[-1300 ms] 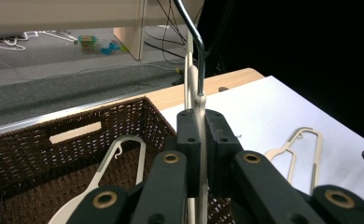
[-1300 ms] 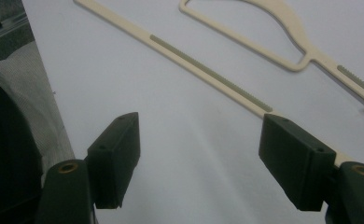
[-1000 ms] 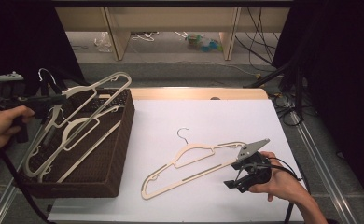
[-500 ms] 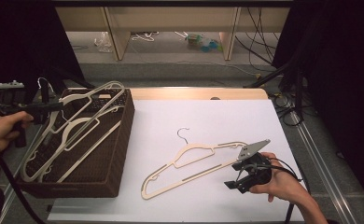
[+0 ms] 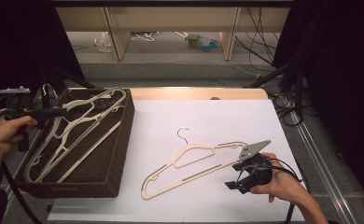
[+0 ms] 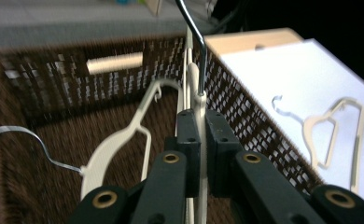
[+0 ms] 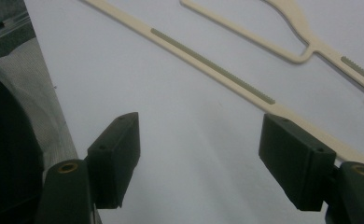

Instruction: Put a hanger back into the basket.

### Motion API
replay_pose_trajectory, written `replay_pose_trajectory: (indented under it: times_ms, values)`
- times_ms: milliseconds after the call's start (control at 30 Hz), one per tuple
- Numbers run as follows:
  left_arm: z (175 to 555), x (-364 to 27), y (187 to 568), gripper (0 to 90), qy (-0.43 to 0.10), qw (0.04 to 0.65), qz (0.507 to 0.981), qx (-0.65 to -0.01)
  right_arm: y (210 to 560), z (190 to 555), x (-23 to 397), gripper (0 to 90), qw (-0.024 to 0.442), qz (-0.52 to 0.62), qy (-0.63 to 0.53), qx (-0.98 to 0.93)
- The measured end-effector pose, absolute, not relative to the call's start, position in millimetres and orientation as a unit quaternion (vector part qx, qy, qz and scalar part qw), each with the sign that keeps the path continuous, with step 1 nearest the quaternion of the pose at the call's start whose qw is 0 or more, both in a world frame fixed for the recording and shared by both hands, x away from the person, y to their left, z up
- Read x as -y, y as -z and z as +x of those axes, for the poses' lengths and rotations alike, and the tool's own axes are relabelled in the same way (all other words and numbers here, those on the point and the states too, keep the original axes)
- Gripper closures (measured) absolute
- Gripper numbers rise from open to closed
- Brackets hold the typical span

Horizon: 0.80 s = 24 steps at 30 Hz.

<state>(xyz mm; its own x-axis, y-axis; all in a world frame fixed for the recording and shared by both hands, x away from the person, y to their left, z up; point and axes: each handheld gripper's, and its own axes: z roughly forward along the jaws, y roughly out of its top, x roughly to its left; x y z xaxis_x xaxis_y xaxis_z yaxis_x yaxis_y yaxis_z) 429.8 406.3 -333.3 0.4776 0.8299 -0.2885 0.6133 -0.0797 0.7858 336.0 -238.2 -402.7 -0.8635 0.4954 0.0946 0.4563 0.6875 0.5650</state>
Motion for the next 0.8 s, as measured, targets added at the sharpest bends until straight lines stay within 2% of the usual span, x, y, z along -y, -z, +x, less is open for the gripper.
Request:
replay_pose_trajectory:
  times_ms: [367, 800]
  values:
    - [447, -395, 372, 84.9, -0.09, 0.414, 0.732, -0.533, 406, 336, 238, 30.4, 0.029, 0.261, -0.294, -0.919]
    - [444, -415, 401, 76.2, -0.138, 0.377, 0.677, -0.616, 409, 336, 235, 30.4, 0.027, 0.258, -0.294, -0.92]
